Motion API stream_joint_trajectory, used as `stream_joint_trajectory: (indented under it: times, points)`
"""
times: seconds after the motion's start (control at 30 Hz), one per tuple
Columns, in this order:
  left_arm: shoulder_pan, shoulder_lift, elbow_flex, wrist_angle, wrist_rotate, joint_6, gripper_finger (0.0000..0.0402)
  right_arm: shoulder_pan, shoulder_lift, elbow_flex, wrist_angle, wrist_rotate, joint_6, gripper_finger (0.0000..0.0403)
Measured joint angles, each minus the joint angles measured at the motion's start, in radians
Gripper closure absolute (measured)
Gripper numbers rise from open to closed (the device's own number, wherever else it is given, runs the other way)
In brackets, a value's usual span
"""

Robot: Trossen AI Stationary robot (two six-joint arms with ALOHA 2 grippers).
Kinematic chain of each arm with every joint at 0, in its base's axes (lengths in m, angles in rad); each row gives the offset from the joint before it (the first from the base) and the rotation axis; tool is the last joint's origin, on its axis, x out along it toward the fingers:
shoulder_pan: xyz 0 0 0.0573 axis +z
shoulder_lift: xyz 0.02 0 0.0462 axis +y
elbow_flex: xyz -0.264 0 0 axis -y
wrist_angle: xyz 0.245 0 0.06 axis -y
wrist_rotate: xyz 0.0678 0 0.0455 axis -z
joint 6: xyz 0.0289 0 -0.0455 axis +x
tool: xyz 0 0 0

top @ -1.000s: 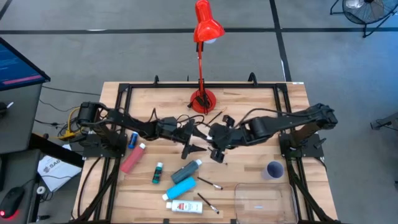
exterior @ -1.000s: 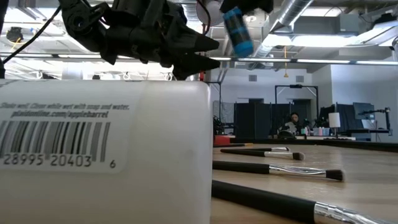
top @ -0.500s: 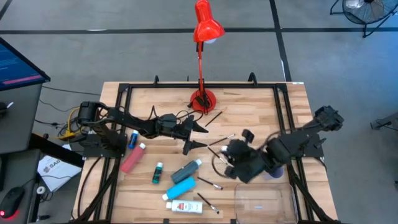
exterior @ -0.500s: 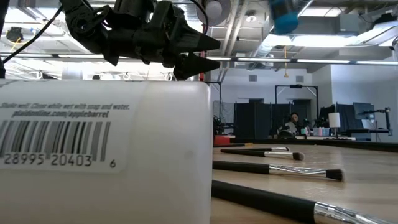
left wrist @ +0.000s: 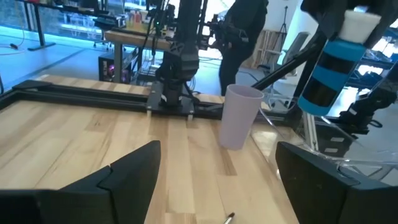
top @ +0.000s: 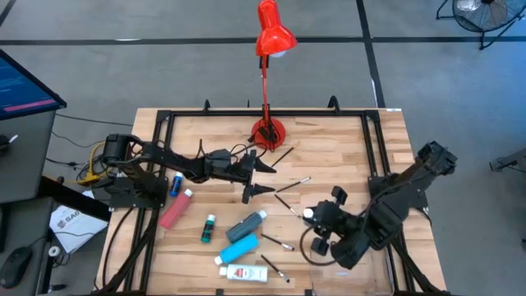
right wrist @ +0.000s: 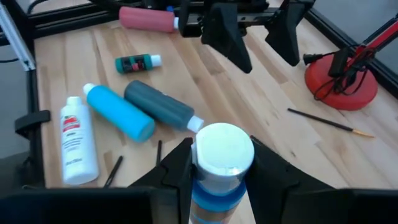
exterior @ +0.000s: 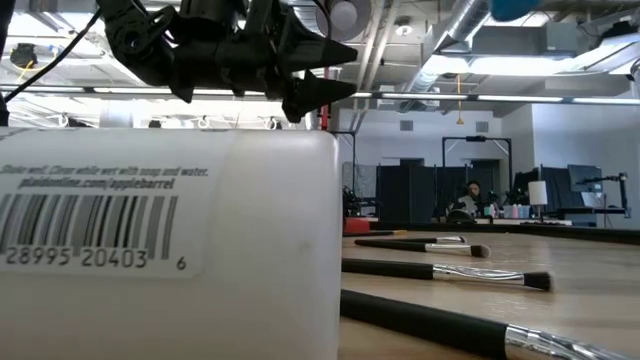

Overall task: Pick & Place Paint Supplies
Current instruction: Put the blue paint bottle into the transparent bin

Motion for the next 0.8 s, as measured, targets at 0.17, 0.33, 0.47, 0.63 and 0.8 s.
stream_joint_trajectory:
  times: [0.17, 0.33, 0.47, 0.63, 0.8]
  points:
    - [-0.025, 0.000, 0.000, 0.006, -0.005, -0.028, 0.0106, 0.066, 0.000, -0.003, 0.001, 0.037, 0.028, 0.0300]
    - [-0.081, 0.000, 0.000, 0.012, -0.080, -0.053, 0.0106, 0.133, 0.001, -0.031, -0.001, 0.077, 0.081, 0.0300]
    - [-0.147, 0.000, 0.000, 0.021, -0.195, -0.053, 0.0106, 0.171, 0.001, -0.078, 0.035, 0.080, 0.102, 0.0300]
    - [-0.228, 0.000, 0.000, 0.027, -0.350, -0.056, 0.0106, 0.206, 0.001, -0.135, 0.099, 0.078, 0.106, 0.0300]
    - [-0.292, 0.000, 0.000, 0.032, -0.441, -0.081, 0.0106, 0.235, 0.001, -0.170, 0.140, 0.078, 0.099, 0.0300]
